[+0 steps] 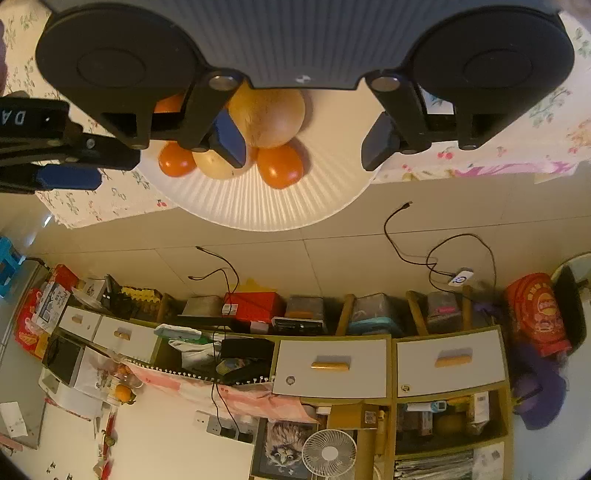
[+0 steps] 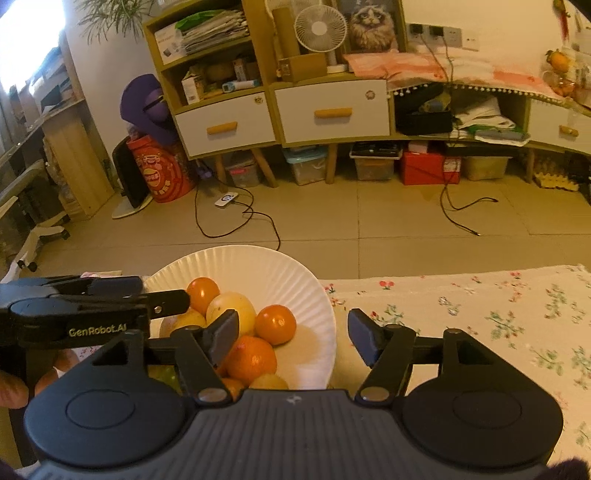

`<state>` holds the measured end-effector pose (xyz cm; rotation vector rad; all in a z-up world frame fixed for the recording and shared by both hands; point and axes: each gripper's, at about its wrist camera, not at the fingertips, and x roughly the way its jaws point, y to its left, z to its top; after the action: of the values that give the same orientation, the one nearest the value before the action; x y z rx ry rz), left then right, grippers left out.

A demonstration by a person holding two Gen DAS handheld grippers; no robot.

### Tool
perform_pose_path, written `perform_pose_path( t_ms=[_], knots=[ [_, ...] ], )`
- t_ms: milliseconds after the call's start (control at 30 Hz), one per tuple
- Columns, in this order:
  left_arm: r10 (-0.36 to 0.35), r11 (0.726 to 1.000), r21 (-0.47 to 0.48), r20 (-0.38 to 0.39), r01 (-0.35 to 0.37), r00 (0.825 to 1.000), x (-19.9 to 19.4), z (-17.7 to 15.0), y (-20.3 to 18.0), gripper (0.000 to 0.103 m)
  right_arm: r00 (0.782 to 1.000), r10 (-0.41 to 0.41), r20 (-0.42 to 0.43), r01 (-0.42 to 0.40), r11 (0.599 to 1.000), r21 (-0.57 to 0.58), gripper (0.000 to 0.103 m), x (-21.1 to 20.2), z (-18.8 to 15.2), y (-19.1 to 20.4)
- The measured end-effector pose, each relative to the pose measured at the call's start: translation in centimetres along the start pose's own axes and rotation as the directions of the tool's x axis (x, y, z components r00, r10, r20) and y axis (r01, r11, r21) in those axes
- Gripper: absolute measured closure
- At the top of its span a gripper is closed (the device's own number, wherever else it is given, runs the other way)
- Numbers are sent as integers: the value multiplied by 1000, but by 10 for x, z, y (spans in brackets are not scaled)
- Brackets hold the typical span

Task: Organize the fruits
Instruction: 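Open the left tool to drop its orange on the plate while the right tool releases its orange, then withdraw both tools from the plate toward the green lime and olive-brown fruit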

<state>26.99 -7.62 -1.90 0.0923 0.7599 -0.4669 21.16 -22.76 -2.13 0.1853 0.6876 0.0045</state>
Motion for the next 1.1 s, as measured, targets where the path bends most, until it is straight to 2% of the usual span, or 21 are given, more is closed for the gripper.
perform_pose_path(
  t_ms=[133,400,567,933,1100],
  knots=[
    [31,999,17,12,-31,999,-18,-5,-4,34,1000,-8,-1,8,1000,-13,36,-13,-2,5],
    [69,998,13,7,-69,998,-49,-18,-5,26,1000,-27,-14,27,999,-28,28,-38,-11,16],
    [65,998,-8,-5,-65,998,-69,-29,-3,16,999,-40,-18,39,999,-31,17,-54,-19,22],
    [74,995,-69,-41,-77,996,-101,-56,7,14,997,-69,-30,68,998,-10,6,-76,-36,27],
    [90,992,-84,-63,-95,994,-112,-71,11,14,996,-70,-49,70,998,-6,5,-81,-49,32]
  ],
)
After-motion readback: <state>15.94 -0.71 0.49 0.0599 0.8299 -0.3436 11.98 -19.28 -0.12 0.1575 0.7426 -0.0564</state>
